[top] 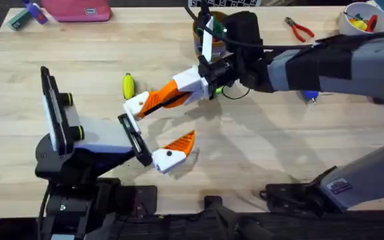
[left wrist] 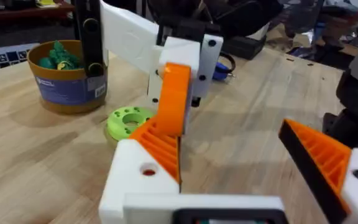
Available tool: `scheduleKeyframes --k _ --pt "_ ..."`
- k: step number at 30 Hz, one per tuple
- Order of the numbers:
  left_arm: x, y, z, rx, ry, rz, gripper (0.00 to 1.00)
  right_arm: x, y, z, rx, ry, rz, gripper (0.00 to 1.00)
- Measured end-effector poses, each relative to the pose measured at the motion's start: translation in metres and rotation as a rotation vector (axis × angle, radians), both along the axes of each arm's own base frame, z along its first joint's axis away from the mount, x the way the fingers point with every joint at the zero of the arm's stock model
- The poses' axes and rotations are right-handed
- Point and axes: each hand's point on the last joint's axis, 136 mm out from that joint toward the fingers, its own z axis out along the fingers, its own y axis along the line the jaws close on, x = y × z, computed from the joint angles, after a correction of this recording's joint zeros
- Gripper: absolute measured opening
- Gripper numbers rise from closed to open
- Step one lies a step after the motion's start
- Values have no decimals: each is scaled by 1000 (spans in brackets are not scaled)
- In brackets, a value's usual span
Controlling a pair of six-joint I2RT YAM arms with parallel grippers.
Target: Pick up the gripper from the table and insert it into the empty holder that is missing its gripper. Then pick up a screw, insert it into the mounting hole, and use the screwdriver to tighten it. Finally, clean up the table by picking up the vegetable and placing it into the bucket.
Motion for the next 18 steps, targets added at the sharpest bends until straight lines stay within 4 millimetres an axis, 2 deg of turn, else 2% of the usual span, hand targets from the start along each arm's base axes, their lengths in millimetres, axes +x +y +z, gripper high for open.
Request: scheduleKeyframes --k 18 --pt "1 0 0 -3 7 4 985 -3 6 0 -27 46 -5 9"
